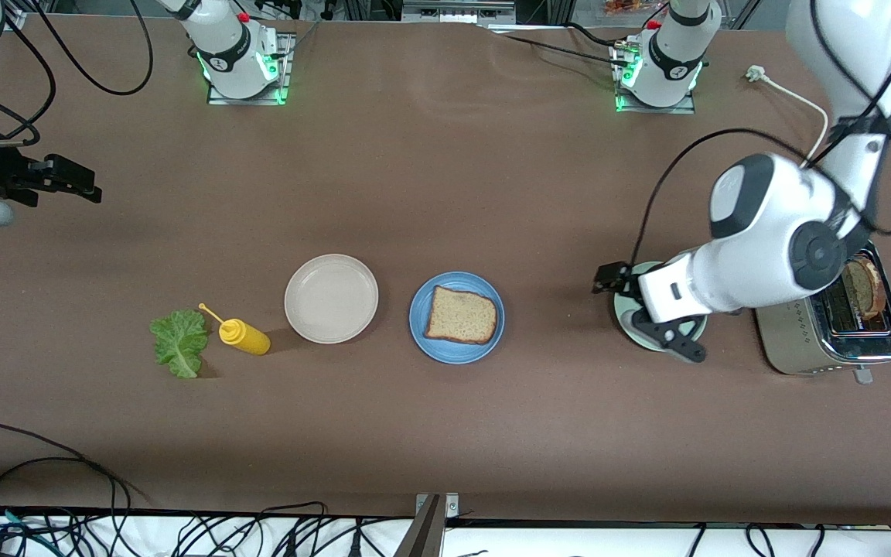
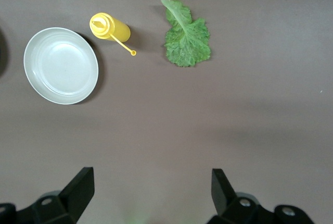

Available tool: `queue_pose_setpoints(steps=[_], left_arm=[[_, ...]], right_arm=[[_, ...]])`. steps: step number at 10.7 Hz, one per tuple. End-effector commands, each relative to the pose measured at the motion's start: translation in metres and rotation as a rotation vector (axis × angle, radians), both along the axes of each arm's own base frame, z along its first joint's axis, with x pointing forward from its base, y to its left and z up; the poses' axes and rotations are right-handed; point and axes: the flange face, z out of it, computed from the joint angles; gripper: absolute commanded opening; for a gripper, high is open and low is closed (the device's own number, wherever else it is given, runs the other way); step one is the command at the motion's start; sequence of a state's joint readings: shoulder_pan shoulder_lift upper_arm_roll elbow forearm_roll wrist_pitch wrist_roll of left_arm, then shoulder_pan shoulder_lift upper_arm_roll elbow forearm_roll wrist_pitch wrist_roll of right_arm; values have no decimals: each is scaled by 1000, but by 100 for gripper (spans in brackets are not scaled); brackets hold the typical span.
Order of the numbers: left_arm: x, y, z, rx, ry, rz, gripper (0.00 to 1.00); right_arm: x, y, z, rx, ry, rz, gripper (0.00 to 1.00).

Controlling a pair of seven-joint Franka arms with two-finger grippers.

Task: Make sandwich in blue plate with both arms
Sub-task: 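Withdraw the left gripper back above the toaster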

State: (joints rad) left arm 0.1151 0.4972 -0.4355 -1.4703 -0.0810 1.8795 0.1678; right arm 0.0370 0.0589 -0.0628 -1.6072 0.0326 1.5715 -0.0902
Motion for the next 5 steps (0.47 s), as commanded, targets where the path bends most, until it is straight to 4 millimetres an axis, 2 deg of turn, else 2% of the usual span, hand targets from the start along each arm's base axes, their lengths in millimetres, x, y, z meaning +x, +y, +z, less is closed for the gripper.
queue_pose_setpoints(steps=[1, 3, 5], left_arm=[[-29, 40, 74, 238, -84, -36, 100], [-49, 48, 128, 335, -147, -38, 100], [-65, 72, 171, 393, -189, 5, 100]], right_arm=[[4, 0, 7, -27, -32, 7, 100], [4, -4, 6, -14, -33, -5, 100], [3, -7, 6, -25, -27, 7, 100]])
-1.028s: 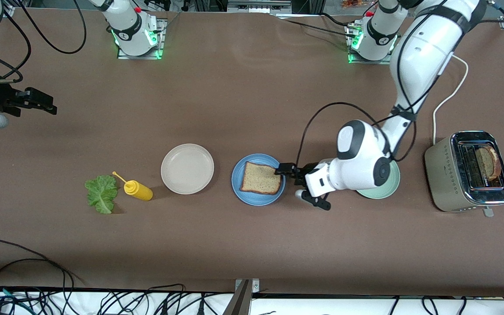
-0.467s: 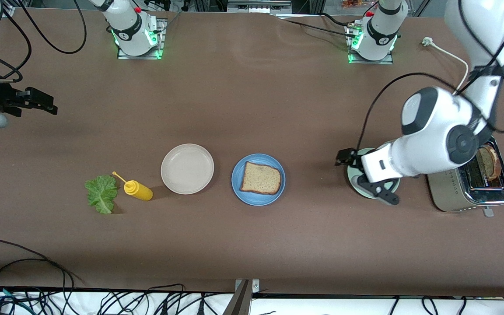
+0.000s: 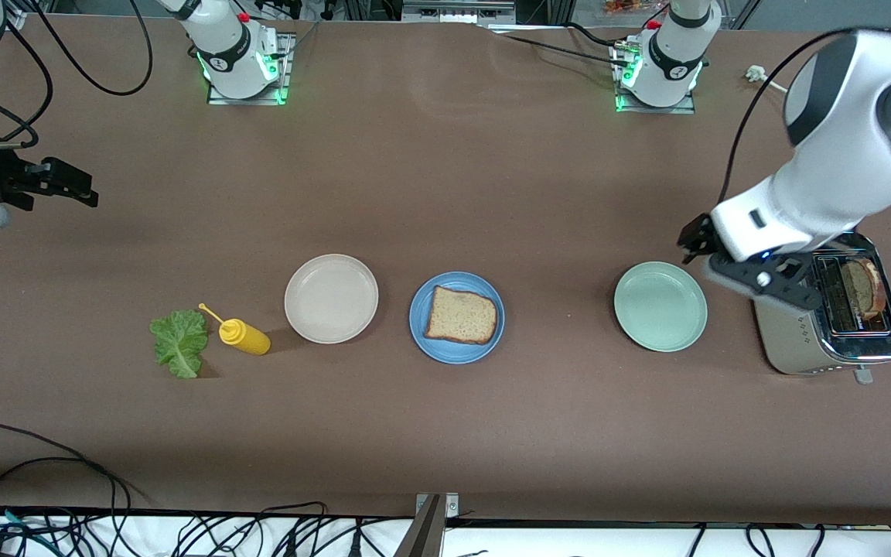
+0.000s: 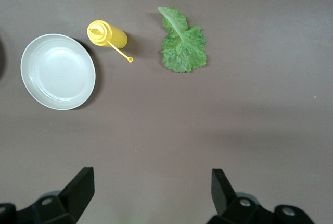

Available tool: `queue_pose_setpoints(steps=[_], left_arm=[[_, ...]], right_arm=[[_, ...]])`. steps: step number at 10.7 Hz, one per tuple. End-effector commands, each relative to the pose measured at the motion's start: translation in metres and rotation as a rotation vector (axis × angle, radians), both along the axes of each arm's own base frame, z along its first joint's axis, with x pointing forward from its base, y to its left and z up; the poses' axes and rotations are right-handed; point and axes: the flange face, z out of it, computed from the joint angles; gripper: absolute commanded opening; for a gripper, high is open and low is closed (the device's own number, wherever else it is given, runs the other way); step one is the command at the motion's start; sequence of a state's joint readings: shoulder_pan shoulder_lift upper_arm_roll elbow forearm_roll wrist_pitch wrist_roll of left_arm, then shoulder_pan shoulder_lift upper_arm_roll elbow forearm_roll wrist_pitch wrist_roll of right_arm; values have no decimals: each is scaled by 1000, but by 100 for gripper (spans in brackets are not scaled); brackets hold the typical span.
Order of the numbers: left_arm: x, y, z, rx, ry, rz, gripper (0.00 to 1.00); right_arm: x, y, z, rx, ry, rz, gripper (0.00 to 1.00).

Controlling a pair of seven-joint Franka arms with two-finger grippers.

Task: Make sandwich in blue plate with both arms
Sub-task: 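Withdraw the left gripper back above the toaster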

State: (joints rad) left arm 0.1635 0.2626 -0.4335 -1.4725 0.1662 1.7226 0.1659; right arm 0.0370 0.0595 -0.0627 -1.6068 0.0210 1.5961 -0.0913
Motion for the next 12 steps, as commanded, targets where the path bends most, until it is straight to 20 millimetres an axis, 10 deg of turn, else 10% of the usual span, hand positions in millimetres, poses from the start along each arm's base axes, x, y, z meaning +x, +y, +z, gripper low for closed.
queue_pose_setpoints(steps=[1, 9, 12], left_arm=[[-36, 28, 57, 95, -52, 48, 100], [-49, 70, 98, -24, -32, 142, 100], [-66, 53, 114, -1, -44, 129, 100]], right_arm=[[2, -5, 0, -13, 2, 5, 100], [23, 0, -41, -12, 44, 29, 100], [60, -2, -76, -14, 57, 22, 100]])
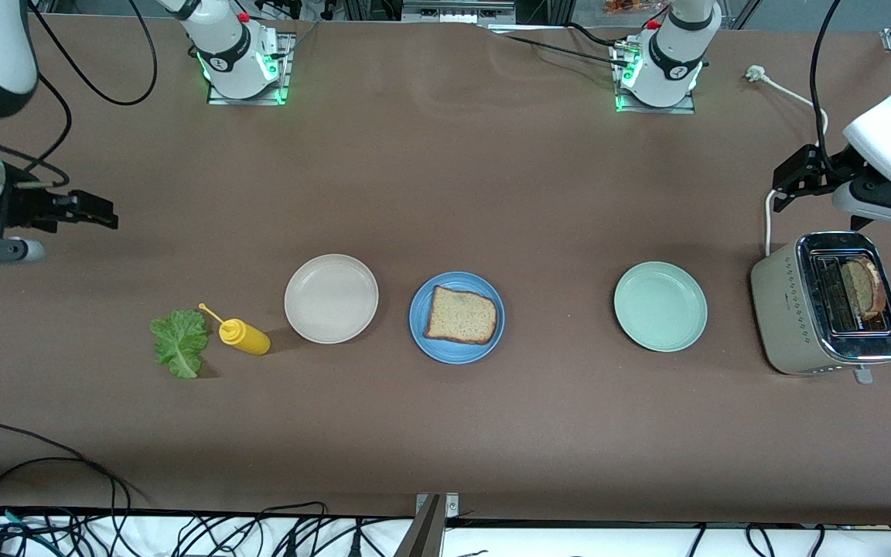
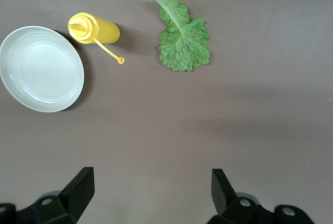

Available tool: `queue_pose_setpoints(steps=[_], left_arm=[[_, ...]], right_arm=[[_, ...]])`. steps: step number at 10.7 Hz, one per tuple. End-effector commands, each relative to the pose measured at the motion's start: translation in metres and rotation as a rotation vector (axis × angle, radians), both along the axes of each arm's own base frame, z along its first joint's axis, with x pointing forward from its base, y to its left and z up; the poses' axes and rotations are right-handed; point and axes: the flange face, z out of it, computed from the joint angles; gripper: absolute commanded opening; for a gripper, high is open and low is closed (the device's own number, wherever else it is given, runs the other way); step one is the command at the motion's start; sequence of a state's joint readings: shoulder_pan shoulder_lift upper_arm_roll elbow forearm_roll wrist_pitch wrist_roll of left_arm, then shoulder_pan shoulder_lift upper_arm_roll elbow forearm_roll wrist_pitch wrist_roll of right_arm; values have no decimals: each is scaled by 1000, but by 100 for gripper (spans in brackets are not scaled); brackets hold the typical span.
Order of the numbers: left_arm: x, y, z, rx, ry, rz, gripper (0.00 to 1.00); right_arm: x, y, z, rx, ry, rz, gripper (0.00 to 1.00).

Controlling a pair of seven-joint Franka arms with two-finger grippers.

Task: Make sandwich in blue plate with both arms
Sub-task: 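Reach the right gripper down to the green lettuce leaf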

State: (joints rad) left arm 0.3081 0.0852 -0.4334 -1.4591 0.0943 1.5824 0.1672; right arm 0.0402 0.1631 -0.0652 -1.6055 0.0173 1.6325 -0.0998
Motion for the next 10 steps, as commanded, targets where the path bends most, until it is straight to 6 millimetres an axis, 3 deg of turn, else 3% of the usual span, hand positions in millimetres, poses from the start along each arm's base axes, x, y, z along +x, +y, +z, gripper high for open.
queue_pose_setpoints(steps=[1, 4, 6, 10], left_arm=[[-22, -14, 24, 11, -17, -11, 100], [-49, -26, 25, 35, -11, 5, 100], [-68, -37, 28, 46, -19, 29, 100], [-69, -31, 33, 38, -13, 40, 100]], right_arm=[[47, -4, -29, -7, -18, 27, 100], [85, -35, -76, -4, -75, 90, 100], [103, -39, -117, -8, -109, 92, 100], [130, -33, -205, 27, -175, 69, 100]])
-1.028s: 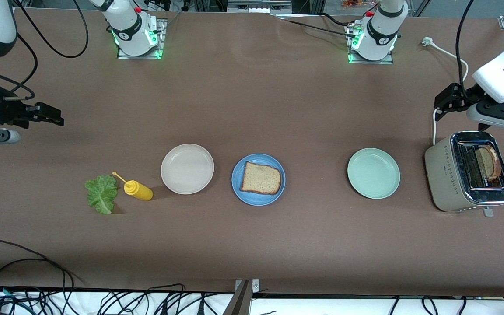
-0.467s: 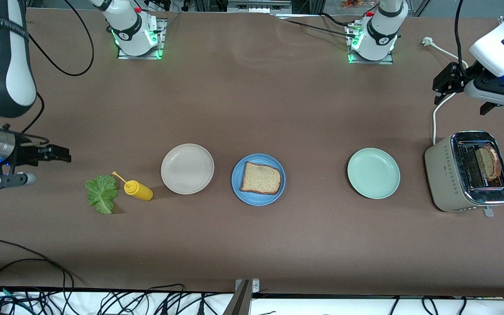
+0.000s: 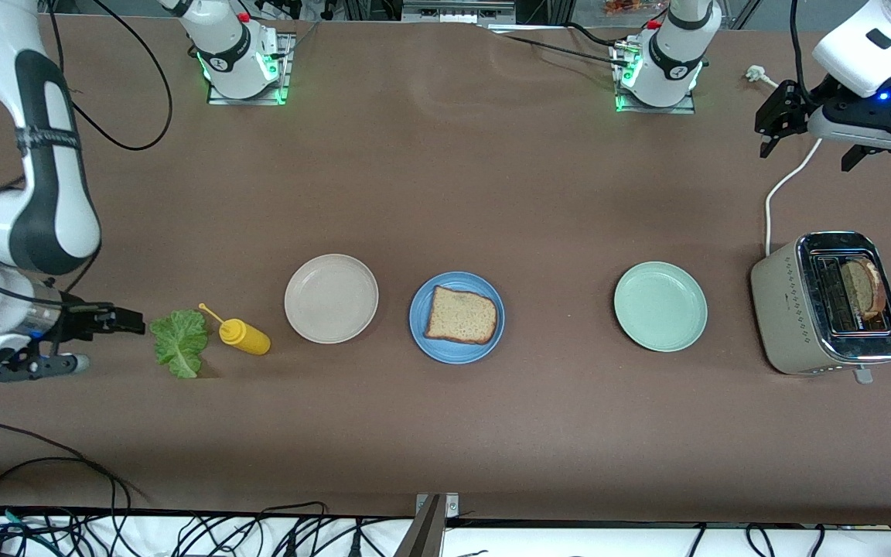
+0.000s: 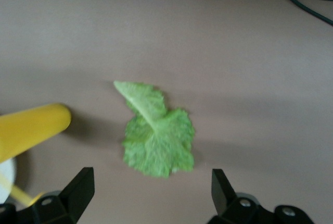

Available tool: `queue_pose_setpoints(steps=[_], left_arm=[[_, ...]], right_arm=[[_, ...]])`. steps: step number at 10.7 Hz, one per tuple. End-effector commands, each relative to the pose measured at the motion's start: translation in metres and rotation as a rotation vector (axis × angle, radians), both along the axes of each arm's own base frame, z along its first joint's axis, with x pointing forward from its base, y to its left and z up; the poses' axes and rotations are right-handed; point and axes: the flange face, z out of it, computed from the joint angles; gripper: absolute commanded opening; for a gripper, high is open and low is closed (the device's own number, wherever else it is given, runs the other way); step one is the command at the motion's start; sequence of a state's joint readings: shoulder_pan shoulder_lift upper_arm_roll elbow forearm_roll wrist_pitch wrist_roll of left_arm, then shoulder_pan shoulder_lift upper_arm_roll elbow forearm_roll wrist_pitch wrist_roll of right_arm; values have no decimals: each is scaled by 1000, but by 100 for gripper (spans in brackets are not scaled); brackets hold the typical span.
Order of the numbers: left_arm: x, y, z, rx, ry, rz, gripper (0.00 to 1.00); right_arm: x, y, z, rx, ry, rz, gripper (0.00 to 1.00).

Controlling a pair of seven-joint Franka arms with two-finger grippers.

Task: Make sandwich in blue plate with both arms
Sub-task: 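Reach the right gripper down to the green lettuce leaf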

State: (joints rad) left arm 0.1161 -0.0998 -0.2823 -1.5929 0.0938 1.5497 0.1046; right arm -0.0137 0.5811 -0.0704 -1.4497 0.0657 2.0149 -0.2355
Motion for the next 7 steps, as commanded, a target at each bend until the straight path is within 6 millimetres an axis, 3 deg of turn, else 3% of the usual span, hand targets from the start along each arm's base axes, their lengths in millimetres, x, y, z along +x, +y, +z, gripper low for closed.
queue_pose_setpoints(steps=[1, 5, 7], left_arm=[[-5, 6, 3, -19, 12, 21, 100], [-4, 8, 3, -20, 14, 23, 100], [-1, 11, -1, -21, 21, 32, 100]], right_arm=[[25, 6, -55, 9, -72, 10, 100], [32, 12, -103, -1, -114, 24, 100], [32, 28, -118, 10, -107, 31, 100]])
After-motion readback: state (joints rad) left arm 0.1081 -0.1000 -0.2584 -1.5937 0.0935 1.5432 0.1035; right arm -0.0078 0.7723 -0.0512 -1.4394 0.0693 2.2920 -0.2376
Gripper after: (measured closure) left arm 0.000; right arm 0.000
